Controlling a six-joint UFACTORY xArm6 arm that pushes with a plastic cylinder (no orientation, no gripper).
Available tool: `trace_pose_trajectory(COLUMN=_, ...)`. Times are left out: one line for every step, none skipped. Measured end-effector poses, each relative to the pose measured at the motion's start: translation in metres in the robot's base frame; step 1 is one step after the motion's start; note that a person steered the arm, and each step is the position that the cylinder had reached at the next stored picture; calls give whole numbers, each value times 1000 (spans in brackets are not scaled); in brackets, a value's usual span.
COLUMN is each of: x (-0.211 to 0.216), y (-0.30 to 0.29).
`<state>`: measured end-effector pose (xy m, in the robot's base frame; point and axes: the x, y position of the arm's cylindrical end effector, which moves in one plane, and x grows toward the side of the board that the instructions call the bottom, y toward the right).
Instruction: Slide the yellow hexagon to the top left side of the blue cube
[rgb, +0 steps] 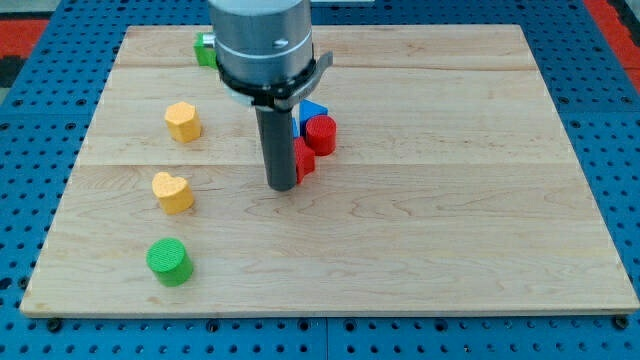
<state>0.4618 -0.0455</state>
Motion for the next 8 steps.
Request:
trace_pose_trajectory(x=6, y=-1)
trace_pose_trajectory(x=33, y=-28)
trace_pose_trajectory(x=35, y=-35)
trace_pose_trajectory(x=11, y=-36)
trace_pose_trajectory(x=-3, y=-50)
trace_pose_trajectory(x=-33, y=-105)
trace_pose_trajectory(x=-58, y=-158)
trace_pose_trajectory(x=-77, y=-159)
